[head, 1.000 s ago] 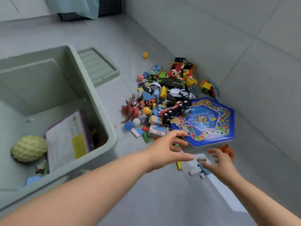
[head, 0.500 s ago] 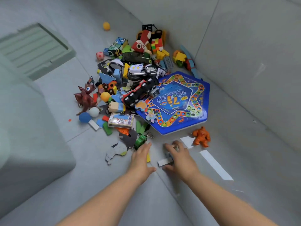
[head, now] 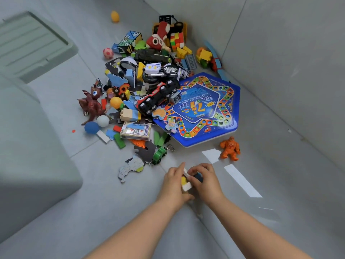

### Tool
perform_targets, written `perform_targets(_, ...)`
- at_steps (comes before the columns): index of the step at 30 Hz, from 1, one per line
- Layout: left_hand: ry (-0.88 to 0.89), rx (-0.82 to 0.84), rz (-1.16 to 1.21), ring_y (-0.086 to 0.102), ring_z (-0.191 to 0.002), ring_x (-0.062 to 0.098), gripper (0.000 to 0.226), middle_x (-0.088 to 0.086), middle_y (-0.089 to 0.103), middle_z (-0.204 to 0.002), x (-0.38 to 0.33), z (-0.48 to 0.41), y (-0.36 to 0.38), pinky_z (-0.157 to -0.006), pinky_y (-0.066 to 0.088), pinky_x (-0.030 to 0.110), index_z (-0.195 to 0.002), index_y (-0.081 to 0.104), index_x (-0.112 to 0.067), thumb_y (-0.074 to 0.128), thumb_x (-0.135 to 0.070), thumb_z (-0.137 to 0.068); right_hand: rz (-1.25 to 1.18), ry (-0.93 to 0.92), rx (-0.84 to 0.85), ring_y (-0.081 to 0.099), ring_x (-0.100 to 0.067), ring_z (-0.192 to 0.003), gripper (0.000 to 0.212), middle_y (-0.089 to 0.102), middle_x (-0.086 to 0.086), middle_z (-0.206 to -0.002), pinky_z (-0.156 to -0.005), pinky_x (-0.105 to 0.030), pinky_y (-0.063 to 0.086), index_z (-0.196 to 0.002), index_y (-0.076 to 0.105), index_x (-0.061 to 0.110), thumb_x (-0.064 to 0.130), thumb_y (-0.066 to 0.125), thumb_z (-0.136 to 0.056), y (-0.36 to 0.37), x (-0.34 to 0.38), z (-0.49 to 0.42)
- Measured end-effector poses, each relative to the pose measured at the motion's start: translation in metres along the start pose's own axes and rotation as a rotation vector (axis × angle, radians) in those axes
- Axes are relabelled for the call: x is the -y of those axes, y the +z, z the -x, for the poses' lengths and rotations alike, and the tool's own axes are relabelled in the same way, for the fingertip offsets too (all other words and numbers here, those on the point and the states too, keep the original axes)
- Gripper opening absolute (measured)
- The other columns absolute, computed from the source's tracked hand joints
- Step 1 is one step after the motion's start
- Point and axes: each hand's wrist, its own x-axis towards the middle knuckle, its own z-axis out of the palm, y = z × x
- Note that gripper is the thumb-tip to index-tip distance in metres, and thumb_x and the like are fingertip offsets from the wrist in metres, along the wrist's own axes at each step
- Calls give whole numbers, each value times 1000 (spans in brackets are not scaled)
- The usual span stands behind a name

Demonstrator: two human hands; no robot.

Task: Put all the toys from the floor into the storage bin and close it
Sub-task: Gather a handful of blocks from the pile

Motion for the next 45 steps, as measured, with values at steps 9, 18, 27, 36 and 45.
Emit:
perform_targets(9, -147, -120, 621, 56, -86, 8, 59, 5, 56, -104, -6, 19, -5, -68, 46, 6, -128, 43, -18, 49, 19, -83, -166, 144, 12, 51, -16, -109, 41, 51, -4, -121, -97, -28, 42, -126, 50, 16, 3, 57, -87, 23, 11, 11)
perform_targets(18, -192, -238, 1006, 59, -82, 7, 50, 8, 62, -100, 4, 18, -42, -64, 49, 7, -124, 51, -6, 52, 21, -82, 286, 35, -56, 55, -21, -86, 40, 36, -5, -118, -72, -30, 42, -121, 39, 12, 28, 57, -88, 26, 3, 28)
perform_targets(27, -358, -166, 1354, 57, -95, 21, 19, 10, 59, -95, -4, 23, -60, -72, 54, 27, -97, 62, -5, 45, 1, -93, -6, 87, -124, 45, -21, -69, 18, 48, -8, -85, -57, -25, 35, -93, 37, 15, 7, 50, -84, 33, 22, 18)
perform_targets(36, -350, -13, 1655, 69, -62, 17, 41, 6, 69, -70, -28, 25, -64, -61, 52, 24, -92, 63, -14, 33, -42, -97, -50, -255, -72, 40, -9, -106, 28, 44, 6, -108, -89, -14, 32, -110, 48, 21, 11, 55, -85, 45, 98, 44)
perform_targets(45, -420, -122, 1876, 66, -58, 20, 39, 8, 63, -66, -29, 24, -62, -52, 55, 23, -78, 57, -10, 39, -38, -97, -125, -504, -301, 42, -6, -112, 32, 49, 1, -115, -100, -13, 30, -111, 58, 10, 15, 42, -84, 47, 89, 43)
